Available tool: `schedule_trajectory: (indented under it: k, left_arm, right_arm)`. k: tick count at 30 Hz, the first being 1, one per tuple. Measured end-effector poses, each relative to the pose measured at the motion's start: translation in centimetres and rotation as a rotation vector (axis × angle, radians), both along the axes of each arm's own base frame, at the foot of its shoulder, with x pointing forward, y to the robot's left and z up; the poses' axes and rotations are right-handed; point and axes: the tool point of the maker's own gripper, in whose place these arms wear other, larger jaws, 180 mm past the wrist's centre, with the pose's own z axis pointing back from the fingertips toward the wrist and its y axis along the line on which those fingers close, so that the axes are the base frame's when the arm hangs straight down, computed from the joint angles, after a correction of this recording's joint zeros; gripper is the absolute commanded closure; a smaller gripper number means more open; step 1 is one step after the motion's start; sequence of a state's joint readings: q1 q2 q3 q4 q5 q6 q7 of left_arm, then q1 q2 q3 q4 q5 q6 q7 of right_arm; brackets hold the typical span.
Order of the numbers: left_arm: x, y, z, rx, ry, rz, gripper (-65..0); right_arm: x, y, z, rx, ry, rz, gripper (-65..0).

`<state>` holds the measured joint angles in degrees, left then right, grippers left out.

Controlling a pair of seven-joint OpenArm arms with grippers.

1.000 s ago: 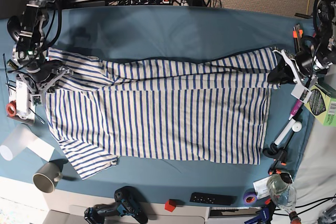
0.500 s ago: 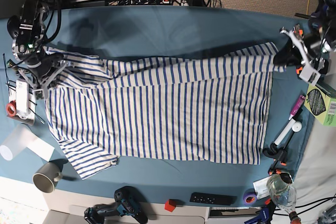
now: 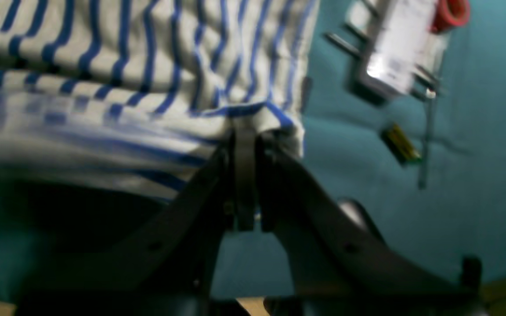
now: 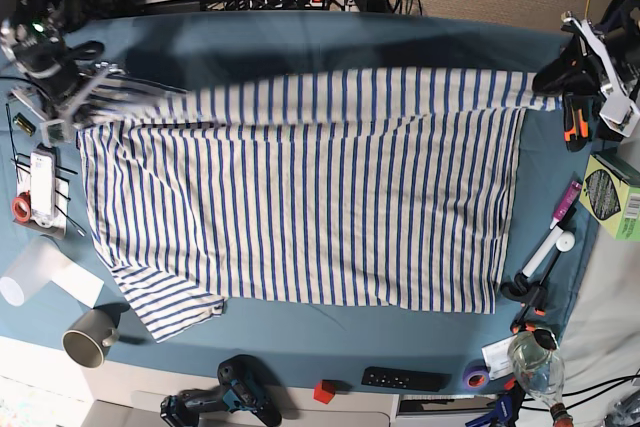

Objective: Fold the T-shirt properly
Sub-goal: 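Lay the held shoulder edge down across the shirt body with both grippers, then open both grippers and release the folded shoulder edge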

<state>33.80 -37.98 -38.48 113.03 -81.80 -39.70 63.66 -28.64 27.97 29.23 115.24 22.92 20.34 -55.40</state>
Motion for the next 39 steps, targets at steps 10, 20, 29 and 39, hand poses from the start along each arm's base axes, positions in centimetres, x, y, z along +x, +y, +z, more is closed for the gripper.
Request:
schedule_trajectory:
  k: [10,20,29,39]
  left_arm:
    - [0.3,-0.3,0.6,-0.029,-0.018,-0.001,0.0]
    - [3.5,-0.6,-0.3,0.074,-0.122,0.012,0.0]
    - [5.3,-3.3,-3.6,0.158,-0.097,-0.027,0.0]
    - [7.3,-2.1,-3.8,0.233,-0.118,0.058,0.0]
  right_arm:
    - [-1.5,-2.6,3.6,0.030,-0.080,-0.061,0.0]
    - [0.3,-1.9,3.6,0.084,-0.151,-0.065,0.0]
    - [2.7,-0.6,-1.5,0.143,-0.066,-0.031,0.0]
    - [6.3,-0.3,-6.0,0.225,-0.017,-0.054,0.0]
